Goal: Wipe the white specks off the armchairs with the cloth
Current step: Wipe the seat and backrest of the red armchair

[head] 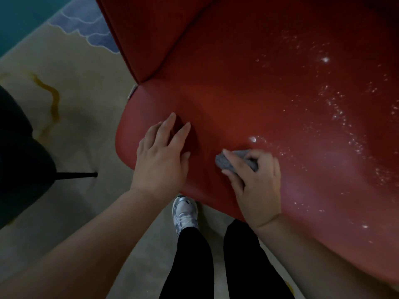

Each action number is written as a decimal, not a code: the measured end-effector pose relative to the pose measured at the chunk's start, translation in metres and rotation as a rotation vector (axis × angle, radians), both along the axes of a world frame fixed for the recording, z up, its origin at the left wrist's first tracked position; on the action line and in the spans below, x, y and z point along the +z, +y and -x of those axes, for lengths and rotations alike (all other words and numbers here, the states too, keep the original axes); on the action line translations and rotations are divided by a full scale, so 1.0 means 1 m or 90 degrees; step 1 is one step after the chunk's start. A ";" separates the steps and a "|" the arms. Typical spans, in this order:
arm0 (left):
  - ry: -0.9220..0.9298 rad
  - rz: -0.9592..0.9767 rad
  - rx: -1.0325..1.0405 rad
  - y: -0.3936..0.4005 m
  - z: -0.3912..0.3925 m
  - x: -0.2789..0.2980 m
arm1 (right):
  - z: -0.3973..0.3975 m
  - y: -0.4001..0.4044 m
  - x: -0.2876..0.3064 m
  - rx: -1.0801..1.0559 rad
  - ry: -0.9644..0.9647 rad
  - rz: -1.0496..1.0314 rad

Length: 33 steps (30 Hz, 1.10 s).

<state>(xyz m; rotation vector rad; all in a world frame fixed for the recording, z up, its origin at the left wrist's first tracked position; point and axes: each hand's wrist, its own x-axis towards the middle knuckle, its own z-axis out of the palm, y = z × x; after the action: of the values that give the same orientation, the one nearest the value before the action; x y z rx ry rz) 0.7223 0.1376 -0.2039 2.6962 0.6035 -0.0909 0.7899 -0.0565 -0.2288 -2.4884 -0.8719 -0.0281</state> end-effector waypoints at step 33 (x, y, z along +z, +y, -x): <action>0.060 -0.010 -0.171 -0.067 -0.072 0.006 | -0.032 -0.067 0.005 -0.317 0.009 -0.070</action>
<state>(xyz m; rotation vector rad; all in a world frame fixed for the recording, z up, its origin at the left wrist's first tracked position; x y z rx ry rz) 0.7942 0.0709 -0.1975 2.7848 0.2665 -0.2870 0.8219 -0.1230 -0.2242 -2.5323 -0.2203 -0.2187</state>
